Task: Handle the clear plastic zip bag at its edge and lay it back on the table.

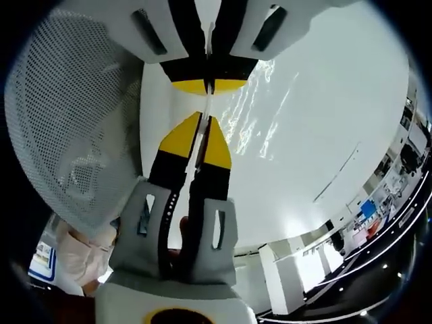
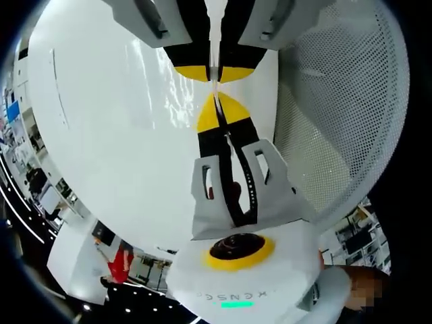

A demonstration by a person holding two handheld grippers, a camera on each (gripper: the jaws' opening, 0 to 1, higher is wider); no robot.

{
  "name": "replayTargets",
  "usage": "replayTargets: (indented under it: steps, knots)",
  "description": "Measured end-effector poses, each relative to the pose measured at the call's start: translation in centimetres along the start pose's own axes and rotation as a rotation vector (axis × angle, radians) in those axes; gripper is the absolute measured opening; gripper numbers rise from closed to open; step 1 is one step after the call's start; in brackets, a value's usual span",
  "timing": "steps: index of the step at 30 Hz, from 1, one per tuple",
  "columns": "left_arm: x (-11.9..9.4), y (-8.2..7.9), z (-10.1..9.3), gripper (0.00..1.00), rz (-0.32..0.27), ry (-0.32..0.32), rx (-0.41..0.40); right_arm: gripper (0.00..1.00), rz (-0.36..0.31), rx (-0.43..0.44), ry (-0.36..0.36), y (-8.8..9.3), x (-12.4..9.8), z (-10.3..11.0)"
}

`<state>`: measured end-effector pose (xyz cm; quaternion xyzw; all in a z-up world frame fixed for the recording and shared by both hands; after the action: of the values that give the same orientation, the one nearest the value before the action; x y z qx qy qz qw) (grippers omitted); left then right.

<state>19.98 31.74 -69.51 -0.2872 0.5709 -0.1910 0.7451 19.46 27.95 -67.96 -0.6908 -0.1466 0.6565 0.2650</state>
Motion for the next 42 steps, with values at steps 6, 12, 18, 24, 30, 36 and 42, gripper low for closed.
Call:
replayTargets:
  steps: [6,12,18,24,30,36,42]
  knots:
    - [0.1,0.3,-0.3,0.01,0.01,0.012,0.033,0.0,0.001,0.0,0.001,-0.3,0.2,0.1]
    - [0.2,0.3,-0.3,0.0,0.007,0.022,0.097,0.0,0.005,0.003,-0.001,-0.4,0.4,0.3]
    - [0.0,0.2,-0.4,0.0,0.014,0.041,0.094,0.0,0.037,0.016,0.005,0.6,0.5,0.1]
    - [0.1,0.1,-0.2,0.0,0.001,0.044,0.103,0.0,0.04,0.034,0.016,1.1,0.1,0.2]
    - [0.2,0.1,-0.3,0.0,-0.001,0.045,0.114,0.0,0.047,0.032,0.023,0.7,-0.1,0.6]
    - [0.3,0.4,-0.3,0.0,0.003,0.037,0.107,0.0,0.051,0.028,0.026,0.5,0.3,0.3]
    - [0.2,0.3,-0.6,0.01,-0.01,0.035,0.115,0.0,0.056,0.018,0.031,0.8,0.5,0.2]
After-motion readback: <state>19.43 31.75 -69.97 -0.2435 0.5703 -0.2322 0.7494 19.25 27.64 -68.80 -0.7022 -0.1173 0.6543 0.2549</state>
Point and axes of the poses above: the point that each gripper's makers call its tool centre point, and the gripper's own axes: x roughly forward along the fingers, z roughly to its left, y roughly out of its underside, the point moved 3 cm from there along -x, roughly backward along the fingers, and after that the axes turned 10 degrees about x, right-handed, at the moved point
